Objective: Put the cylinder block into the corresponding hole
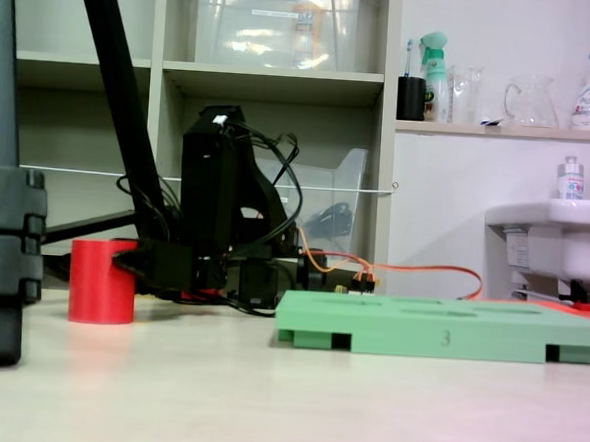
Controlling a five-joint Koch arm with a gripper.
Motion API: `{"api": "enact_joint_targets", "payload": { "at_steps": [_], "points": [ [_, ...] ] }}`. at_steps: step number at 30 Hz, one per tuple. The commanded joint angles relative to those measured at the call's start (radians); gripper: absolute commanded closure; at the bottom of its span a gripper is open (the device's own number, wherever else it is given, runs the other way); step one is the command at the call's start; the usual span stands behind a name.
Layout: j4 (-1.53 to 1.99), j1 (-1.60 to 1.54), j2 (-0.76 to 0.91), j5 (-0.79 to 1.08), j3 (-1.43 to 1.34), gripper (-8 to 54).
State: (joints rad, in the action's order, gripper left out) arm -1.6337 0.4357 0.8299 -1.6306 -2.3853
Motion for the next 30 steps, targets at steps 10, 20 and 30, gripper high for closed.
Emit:
{"api": "enact_joint_targets", "payload": {
  "at_steps": [10,20,30],
  "points": [
    [0.071,0.032,-0.005,-0.012,0.106,17.7],
    [0.071,-0.002,0.081,-0.012,0.017,24.1],
    [0.236,-0.270,0.506,-0.012,-0.094,33.4]
  ]
}}
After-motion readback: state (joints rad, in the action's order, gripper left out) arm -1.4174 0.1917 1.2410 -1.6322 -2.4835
